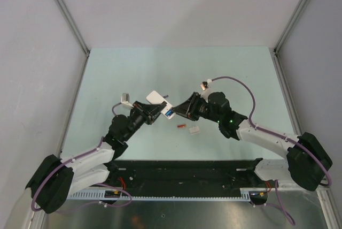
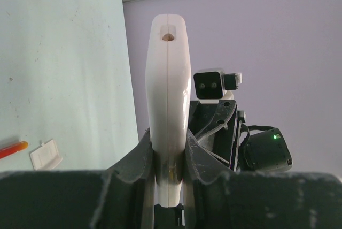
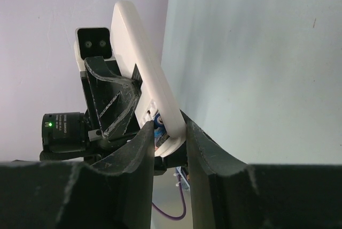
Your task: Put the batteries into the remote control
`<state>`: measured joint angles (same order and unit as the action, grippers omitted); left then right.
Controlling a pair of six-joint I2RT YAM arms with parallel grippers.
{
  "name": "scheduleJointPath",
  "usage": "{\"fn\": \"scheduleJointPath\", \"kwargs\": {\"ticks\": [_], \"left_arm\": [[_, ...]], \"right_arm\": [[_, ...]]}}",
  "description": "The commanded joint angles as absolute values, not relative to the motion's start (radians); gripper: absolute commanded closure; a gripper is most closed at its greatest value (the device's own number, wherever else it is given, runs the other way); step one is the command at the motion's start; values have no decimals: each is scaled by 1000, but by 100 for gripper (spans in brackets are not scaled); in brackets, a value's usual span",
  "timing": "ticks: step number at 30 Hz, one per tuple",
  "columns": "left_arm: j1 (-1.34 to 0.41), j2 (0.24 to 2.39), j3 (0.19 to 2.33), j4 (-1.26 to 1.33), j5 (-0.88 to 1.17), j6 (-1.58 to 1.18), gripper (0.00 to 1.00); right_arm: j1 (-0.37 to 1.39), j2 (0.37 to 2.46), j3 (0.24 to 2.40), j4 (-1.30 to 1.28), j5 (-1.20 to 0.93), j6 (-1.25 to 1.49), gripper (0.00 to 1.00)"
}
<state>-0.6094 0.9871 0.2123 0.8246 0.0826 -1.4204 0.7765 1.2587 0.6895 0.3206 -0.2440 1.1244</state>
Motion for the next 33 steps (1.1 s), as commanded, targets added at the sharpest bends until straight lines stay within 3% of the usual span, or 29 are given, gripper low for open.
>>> {"fn": "scheduleJointPath", "kwargs": {"ticks": [1, 26, 29, 30, 33], "left_arm": [[-629, 945, 302, 969, 169, -1419, 100], [-632, 913, 331, 985, 173, -1425, 100], [-632, 919, 328, 983, 176, -1424, 100], [-632, 920, 321, 985, 176, -1422, 100], [-632, 927, 299, 983, 169, -1414, 100]], "right_arm": [[801, 1292, 744, 226, -213, 1088, 80], [833, 1364, 853, -101, -77, 957, 84], [839, 1348, 853, -74, -78, 951, 72], [839, 1339, 853, -68, -81, 954, 62], [831, 1293, 853, -43, -77, 966, 48]]}}
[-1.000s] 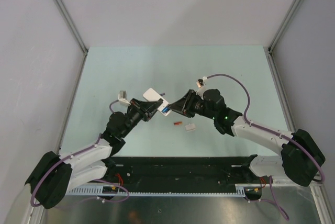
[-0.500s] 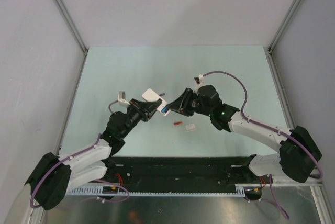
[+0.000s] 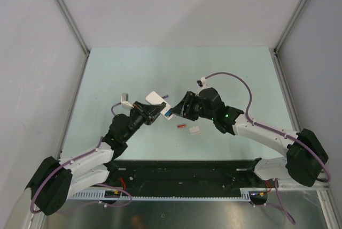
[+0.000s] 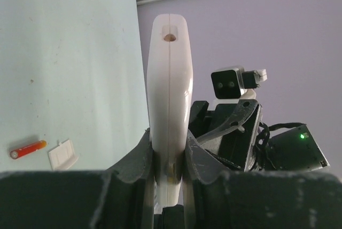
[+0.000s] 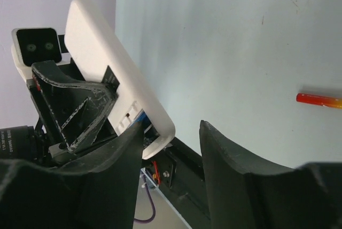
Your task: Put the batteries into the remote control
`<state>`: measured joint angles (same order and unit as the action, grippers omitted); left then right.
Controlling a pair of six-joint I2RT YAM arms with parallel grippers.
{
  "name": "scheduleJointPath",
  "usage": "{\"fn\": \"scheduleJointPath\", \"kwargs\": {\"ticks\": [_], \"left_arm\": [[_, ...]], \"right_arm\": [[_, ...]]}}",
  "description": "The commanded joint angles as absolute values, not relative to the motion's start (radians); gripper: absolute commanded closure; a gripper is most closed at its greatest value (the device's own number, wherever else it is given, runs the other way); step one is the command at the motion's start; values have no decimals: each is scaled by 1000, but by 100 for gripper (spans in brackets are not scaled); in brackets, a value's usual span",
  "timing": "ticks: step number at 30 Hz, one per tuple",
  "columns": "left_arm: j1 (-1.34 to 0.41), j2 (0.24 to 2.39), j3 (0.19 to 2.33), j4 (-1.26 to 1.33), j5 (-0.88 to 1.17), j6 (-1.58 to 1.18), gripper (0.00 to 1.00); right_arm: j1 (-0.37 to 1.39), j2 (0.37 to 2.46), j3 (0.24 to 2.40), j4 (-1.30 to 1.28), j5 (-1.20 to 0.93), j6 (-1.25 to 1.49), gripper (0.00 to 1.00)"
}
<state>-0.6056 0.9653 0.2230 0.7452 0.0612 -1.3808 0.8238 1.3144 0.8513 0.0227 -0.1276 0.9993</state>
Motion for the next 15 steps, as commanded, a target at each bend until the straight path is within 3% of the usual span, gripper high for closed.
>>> {"fn": "scheduleJointPath", "kwargs": {"ticks": [1, 7, 15], "left_arm": [[-634, 930, 292, 982, 166, -1408, 100], [-627, 950, 227, 982, 156, -1391, 100], [-580, 951, 164, 983, 232, -1396, 100]], "right_arm": [[827, 1276, 853, -41, -78, 966, 46], [772, 1138, 882, -63, -89, 931, 37], [758, 1014, 881, -253, -20, 756, 37]]}}
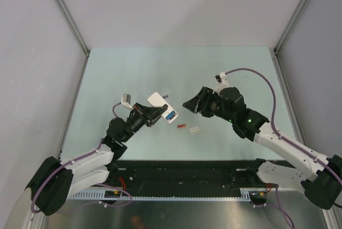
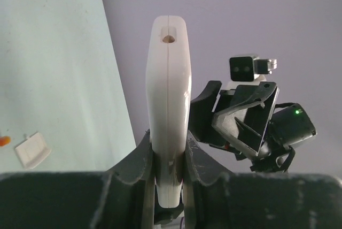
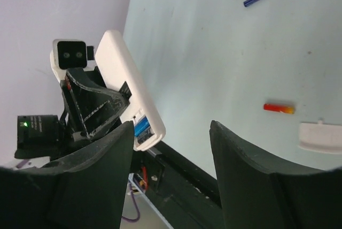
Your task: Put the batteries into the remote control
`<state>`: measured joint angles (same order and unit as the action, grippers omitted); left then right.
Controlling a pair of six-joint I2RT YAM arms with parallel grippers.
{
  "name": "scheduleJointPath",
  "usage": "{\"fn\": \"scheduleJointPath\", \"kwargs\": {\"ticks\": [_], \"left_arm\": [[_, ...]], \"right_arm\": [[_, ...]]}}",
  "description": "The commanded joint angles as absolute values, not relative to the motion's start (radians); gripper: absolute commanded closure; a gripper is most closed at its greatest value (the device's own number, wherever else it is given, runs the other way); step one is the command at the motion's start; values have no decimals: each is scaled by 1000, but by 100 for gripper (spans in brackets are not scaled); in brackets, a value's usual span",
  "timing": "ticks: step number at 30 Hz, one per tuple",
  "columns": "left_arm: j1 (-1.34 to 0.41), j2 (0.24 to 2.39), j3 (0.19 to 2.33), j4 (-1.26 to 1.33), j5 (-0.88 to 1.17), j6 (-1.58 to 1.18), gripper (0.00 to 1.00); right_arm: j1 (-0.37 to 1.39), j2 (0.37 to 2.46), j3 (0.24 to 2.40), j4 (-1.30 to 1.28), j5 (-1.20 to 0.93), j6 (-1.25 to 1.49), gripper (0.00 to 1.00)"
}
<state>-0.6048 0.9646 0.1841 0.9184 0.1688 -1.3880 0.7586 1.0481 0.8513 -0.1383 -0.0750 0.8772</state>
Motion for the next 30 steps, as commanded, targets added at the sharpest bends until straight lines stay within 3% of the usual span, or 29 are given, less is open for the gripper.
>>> {"fn": "scheduleJointPath", "kwargs": {"ticks": [1, 11, 15, 22, 30], "left_arm": [[-574, 951, 163, 983, 259, -1396, 100], [-445, 919, 82, 983, 543, -1378, 100], [-368, 822, 8, 982, 558, -1377, 100], [-350, 744, -66, 950, 568, -1378, 100], [-339, 761, -61, 946, 589, -1367, 100]], "right_arm": [[759, 1011, 871, -277, -17, 743, 37], [839, 1175, 818, -373, 83, 511, 44], [934, 1270, 818, -379, 211, 483, 45], [951, 1379, 815, -396, 348, 486, 46], [962, 1462, 810, -281, 341, 417, 49]]}}
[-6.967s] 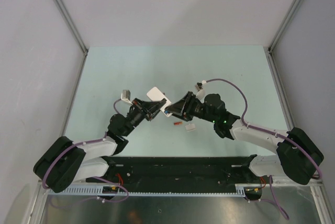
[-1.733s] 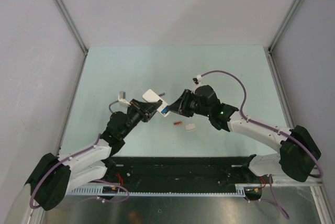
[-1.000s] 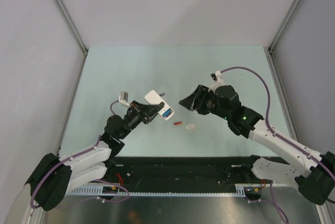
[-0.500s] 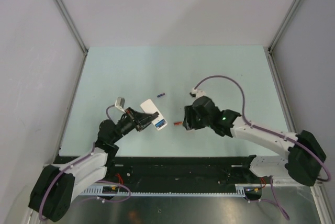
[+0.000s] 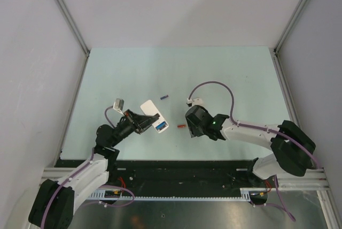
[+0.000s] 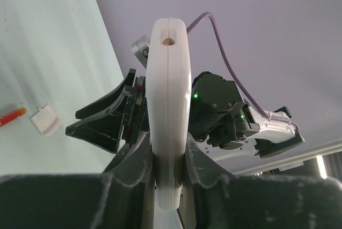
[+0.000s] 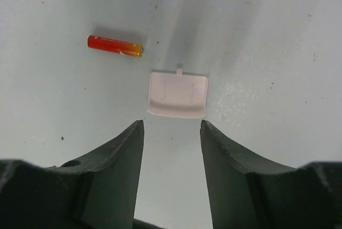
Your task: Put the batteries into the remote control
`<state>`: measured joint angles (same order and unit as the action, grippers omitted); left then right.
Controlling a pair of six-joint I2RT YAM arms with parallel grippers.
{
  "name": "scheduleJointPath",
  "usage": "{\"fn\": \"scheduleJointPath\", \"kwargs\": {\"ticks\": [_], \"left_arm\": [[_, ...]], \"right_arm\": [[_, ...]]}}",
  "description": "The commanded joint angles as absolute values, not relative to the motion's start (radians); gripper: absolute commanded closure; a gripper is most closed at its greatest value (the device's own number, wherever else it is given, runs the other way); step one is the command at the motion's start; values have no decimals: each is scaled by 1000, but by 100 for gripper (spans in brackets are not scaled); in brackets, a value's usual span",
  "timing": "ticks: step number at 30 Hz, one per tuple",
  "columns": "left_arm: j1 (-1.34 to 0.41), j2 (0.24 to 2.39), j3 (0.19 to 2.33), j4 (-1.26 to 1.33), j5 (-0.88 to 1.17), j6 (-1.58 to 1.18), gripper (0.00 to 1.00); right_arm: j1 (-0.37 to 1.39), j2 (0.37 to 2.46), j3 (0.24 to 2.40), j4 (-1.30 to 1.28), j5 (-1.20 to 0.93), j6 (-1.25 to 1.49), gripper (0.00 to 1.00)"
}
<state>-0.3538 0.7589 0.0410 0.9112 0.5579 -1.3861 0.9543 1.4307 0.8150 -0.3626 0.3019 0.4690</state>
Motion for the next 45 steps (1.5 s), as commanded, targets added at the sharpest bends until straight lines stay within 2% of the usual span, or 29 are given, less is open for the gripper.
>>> {"fn": "scheduleJointPath", "kwargs": {"ticks": [1, 14, 20, 26, 45], "left_arm": [[-339, 758, -61, 946, 591, -1367, 100], [-325, 753, -83, 943, 594, -1359, 100], [-325, 742, -90, 943, 598, -1364, 100], [-325, 738, -101, 943, 598, -1368, 100], [-325, 712, -115, 940, 607, -1378, 100]], "right_arm": [[960, 1474, 811, -276, 341, 414, 50], [968, 1506, 821, -275, 380, 394, 55], [950, 1519, 819, -308, 428, 452, 64], [950, 1552, 819, -318, 451, 494, 60], [1011, 1546, 790, -385, 486, 583, 59]]}}
